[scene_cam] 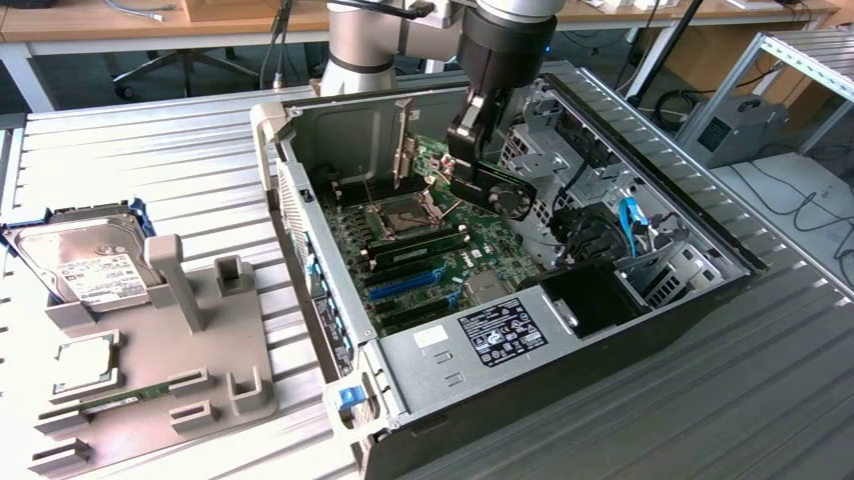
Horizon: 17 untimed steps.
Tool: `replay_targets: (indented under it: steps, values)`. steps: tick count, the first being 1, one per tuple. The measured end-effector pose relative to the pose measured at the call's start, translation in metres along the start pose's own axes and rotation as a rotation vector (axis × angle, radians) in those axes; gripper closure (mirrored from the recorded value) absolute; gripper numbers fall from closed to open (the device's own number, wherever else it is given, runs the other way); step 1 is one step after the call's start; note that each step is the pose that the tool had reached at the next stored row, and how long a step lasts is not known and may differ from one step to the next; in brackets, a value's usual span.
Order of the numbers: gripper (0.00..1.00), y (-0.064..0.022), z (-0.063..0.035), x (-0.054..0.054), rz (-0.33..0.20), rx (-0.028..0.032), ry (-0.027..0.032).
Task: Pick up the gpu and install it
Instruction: 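Insert the gpu into the slot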
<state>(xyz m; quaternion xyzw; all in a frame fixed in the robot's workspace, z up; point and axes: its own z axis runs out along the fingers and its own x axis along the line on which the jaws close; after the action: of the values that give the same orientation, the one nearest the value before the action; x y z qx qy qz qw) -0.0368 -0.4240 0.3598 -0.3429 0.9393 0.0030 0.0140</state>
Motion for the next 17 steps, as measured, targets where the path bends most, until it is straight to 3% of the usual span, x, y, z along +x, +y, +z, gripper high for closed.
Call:
replay_targets:
  steps: [17]
  values:
    - [0.74, 0.0000, 0.0002, 0.0000, -0.036, -0.0010, -0.0001]
